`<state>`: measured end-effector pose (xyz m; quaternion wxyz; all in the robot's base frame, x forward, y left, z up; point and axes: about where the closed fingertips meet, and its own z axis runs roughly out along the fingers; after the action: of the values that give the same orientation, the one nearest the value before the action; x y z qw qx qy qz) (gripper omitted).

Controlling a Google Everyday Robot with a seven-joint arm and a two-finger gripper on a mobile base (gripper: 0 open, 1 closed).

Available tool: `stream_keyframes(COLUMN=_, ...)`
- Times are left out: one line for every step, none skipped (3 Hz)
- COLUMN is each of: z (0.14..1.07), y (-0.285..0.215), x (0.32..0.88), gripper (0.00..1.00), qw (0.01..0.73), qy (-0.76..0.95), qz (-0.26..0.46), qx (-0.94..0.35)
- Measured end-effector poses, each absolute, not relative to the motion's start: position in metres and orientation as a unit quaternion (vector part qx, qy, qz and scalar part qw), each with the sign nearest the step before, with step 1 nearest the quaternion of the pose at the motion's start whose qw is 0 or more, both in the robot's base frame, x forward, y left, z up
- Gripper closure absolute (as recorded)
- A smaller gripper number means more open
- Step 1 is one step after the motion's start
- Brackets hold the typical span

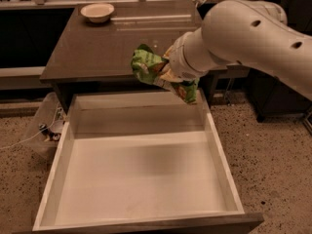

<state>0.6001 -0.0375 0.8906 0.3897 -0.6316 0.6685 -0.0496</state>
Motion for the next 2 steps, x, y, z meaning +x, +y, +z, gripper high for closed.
stream_keyframes(z=0.9122, y=0.0169, x=0.6152, gripper=1.00, qw=0.400, qy=0.620, qz=-0.058, qx=-0.673)
stream_keyframes(z=0.9123, y=0.0168, x=0.6154, gripper=1.00, qw=0.400, qy=0.620, qz=-0.058, qx=-0.673)
